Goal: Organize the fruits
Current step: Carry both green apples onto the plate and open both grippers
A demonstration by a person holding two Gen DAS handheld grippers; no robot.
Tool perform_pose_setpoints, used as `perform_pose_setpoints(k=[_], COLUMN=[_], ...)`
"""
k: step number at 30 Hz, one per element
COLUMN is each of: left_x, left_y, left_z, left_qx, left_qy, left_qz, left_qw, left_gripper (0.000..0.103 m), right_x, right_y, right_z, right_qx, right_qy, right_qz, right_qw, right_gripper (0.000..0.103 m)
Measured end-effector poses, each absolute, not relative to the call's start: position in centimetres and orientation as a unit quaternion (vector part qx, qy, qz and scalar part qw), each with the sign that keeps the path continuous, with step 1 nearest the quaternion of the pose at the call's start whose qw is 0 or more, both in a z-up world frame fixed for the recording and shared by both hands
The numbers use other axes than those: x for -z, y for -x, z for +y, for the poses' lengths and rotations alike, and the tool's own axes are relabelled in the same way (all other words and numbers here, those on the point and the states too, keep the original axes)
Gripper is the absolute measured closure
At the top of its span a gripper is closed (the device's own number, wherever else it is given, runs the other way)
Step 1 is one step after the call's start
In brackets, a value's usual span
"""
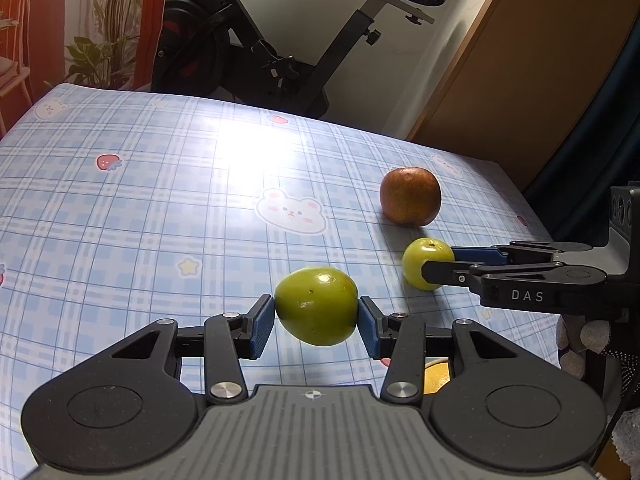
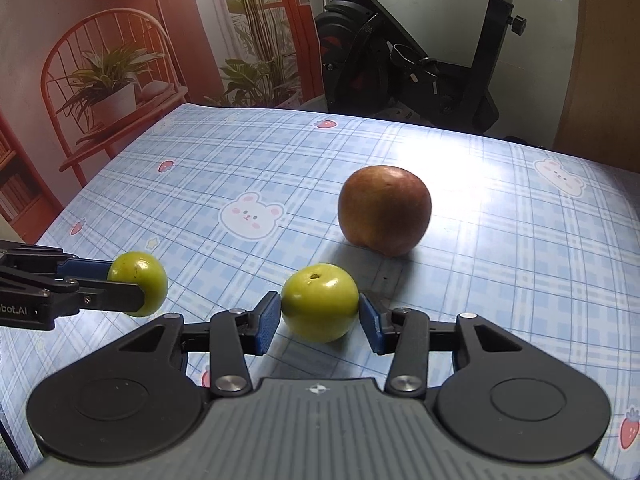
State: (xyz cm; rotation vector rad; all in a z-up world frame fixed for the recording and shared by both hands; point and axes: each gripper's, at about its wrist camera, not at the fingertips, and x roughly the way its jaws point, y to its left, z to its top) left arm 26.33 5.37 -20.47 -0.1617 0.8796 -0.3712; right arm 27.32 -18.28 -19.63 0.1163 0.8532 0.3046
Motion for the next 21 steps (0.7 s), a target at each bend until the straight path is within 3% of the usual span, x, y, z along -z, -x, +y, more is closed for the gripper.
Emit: perform_pose_setpoints(k=[7, 9, 10, 21], left_x=[18.6, 18.1, 17.9, 17.5], left_y=[-24.3, -23.3, -22.9, -20.0], left_z=[4.7, 4.5, 4.4, 4.3], left_qx=[0.191, 0.194, 0.196, 0.194], left_qy=[0.064, 0.059, 0.057, 0.065], left_qz=[0.411, 0.408, 0.407, 0.405], left_qw=[0.889, 0.890, 0.890, 0.891], left_gripper=[0.055, 0.055, 0.055, 0.055], right_x=[18.6, 18.4, 18.4, 18.5], right_y=[-24.5, -23.8, -23.4, -21.7], right_z=[-19.6, -19.5, -19.4, -20.2], right_qx=[-0.141, -0.141, -0.142, -0.138], right_qy=[-0.072, -0.065, -0.062, -0.079], right_qz=[0.400, 0.401, 0.404, 0.407], right_qw=[0.903, 0.903, 0.902, 0.899], right_gripper=[0.060, 0.063, 0.070, 0.066])
